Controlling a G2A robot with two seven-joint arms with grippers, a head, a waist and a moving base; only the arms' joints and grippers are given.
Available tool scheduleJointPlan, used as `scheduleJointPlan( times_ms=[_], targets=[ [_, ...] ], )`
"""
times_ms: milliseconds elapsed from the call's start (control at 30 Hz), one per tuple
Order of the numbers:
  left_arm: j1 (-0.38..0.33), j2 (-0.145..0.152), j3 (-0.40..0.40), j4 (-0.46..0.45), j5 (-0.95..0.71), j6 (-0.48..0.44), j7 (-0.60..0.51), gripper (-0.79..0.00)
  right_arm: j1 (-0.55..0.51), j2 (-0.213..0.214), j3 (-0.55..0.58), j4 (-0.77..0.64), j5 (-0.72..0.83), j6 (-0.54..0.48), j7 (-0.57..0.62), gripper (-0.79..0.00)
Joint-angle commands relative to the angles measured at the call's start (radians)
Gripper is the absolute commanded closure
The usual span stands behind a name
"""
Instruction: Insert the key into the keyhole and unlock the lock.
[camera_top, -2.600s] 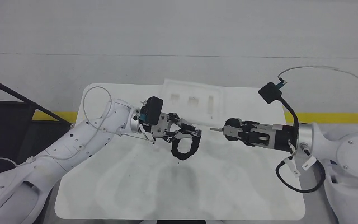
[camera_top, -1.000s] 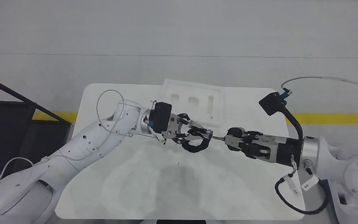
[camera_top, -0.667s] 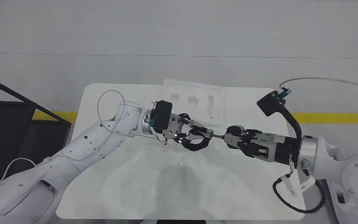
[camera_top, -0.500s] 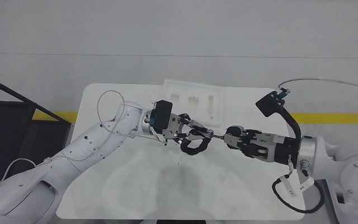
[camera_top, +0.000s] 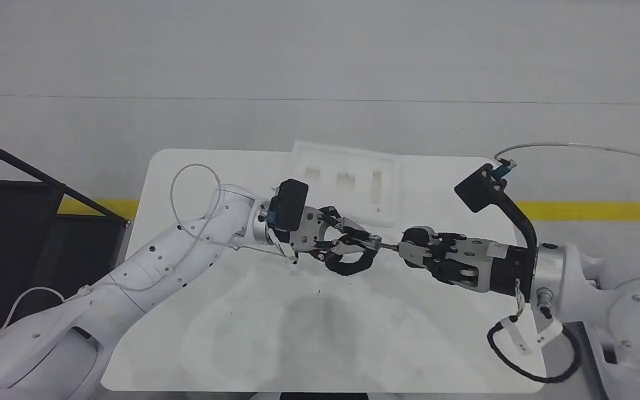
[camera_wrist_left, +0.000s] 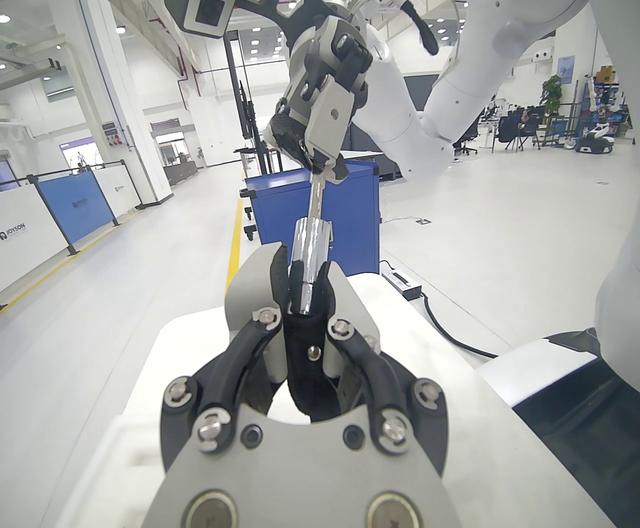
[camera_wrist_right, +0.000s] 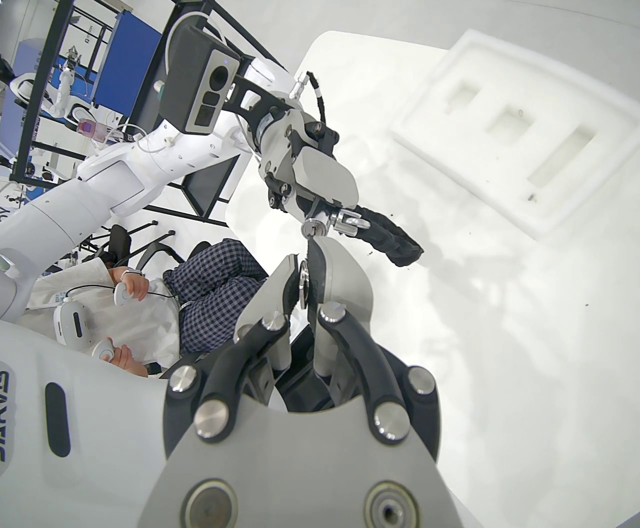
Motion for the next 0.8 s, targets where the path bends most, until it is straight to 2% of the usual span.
scheduleJointPlan(
  times_ms=[0,400,767],
  targets=[
    [0.002,-0.001,-0.002,-0.004,-0.004,-0.006,-0.006,0.000,-0.002,0.002,0.001,0.000,-0.003,-0.003,0.000,0.000],
    [0.009,-0.004,-0.021,-0.015,-0.029,-0.040,-0.040,0.000,-0.013,0.013,-0.015,0.000,-0.005,-0.043,-0.016,0.000],
    [0.016,-0.012,-0.040,-0.026,-0.027,-0.058,-0.058,0.000,-0.023,0.018,-0.042,0.000,-0.010,-0.026,-0.054,0.000]
  ],
)
